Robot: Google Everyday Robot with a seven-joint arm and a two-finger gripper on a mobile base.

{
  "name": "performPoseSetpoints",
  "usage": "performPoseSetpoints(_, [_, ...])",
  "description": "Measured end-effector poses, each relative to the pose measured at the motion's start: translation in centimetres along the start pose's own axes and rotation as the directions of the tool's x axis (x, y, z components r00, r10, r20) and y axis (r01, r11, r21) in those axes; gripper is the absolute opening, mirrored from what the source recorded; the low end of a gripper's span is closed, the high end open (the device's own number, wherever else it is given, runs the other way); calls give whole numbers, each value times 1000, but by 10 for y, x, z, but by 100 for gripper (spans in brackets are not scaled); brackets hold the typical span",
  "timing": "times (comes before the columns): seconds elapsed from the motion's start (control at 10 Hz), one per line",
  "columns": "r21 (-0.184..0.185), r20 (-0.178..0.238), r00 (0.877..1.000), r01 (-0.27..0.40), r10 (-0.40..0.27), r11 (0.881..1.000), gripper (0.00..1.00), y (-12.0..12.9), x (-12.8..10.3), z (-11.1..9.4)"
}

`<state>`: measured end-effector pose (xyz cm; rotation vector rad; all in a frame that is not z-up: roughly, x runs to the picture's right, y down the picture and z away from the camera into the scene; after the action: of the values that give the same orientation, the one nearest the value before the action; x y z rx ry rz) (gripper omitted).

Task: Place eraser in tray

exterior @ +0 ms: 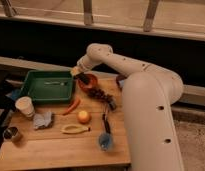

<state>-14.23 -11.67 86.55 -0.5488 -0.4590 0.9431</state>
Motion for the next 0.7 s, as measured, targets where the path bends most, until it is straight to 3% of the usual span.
performPoseSetpoints(0.2, [-63,15,998,55,-55,996,0,28,-20,-6])
performPoseSetpoints(0.4, [-127,27,996,87,-85,988,0,45,-36,4])
performPoseSetpoints(0.6, [-213,30,991,136,-132,968,0,76,-62,22])
performPoseSetpoints(0.7, [-225,30,990,144,-141,964,0,80,-66,24])
